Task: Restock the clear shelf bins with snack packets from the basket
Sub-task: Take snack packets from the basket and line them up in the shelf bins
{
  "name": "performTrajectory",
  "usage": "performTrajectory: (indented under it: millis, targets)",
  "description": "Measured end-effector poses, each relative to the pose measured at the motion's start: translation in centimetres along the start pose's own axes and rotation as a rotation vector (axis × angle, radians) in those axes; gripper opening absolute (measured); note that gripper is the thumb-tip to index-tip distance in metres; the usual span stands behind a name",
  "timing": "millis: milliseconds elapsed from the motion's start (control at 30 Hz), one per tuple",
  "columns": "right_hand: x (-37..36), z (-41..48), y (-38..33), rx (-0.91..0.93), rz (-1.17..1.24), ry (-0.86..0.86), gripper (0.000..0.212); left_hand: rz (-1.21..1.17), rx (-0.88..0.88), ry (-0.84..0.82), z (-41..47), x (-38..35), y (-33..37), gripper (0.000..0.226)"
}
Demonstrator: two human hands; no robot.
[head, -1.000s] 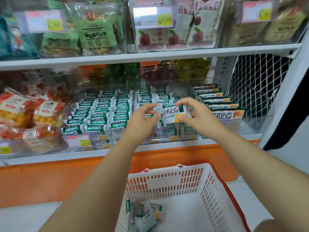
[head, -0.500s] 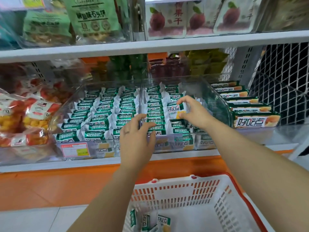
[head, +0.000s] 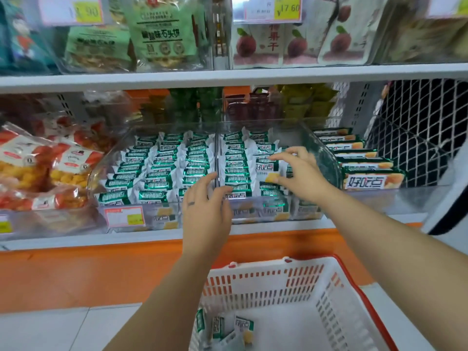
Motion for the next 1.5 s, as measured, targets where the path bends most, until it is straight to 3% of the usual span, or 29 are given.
performTrajectory:
  millis: [133,267,533,600,700,800,967,1133,1367,1500]
  targets:
    - [2.1,-5.2,-2.4,0.124,0.032,0.039,0.027,-0.038,0.041,0.028,-3.8,1.4,0.1,0.027]
    - [-0.1,-9.5,-2.5,0.089,0.292,-0.103,0.017,0.009,0.154,-0.087,-7.5,-0.4,-1.2,0.031]
    - [-20.0,-17.3,6.3,-0.199,0.283,-0.625,0.021,-0.048,0.508,-0.438,-16.4,-9.1,-7.8,0.031]
    - [-25.1,-18.7,8.6,-0.266,0.229,-0.715,0.033,-0.069,0.574,-0.547,-18.8,-11.8,-10.3,0.034]
    - [-30.9,-19.8,10.4,-0.309,0.186,-0.747,0.047,-0.03,0.638,-0.722,-21.7,-15.0,-13.0,0.036]
    - [-35.5,-20.2,11.3,-0.322,0.176,-0.745,0.048,-0.038,0.665,-0.793,-23.4,-17.5,-14.8,0.033]
    - [-40.1,-21.4,12.0,-0.135,-0.046,-0.772,0.043,-0.065,0.698,-0.826,-23.8,-19.3,-16.0,0.032]
    - [-40.3,-21.1,12.2,0.012,-0.306,-0.758,0.046,-0.072,0.73,-0.84,-23.0,-19.3,-16.5,0.036]
    - [-29.9,-17.9,9.8,-0.042,0.099,-0.57,0.039,-0.364,0.852,-0.86,-21.1,-17.8,-13.2,0.033]
    - [-21.2,-16.7,6.6,-0.013,0.224,-0.49,0.034,-0.781,0.989,-0.893,-18.6,-15.3,-7.8,0.037]
Point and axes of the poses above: each hand's wrist, its own z-axis towards the middle knuckle, its own x-axis out of the back of the hand, y = z × x, the point moved 9 cm from there along z, towards the middle knuckle, and after that the axes turned 3 degrees about -z, right-handed, at the moved point
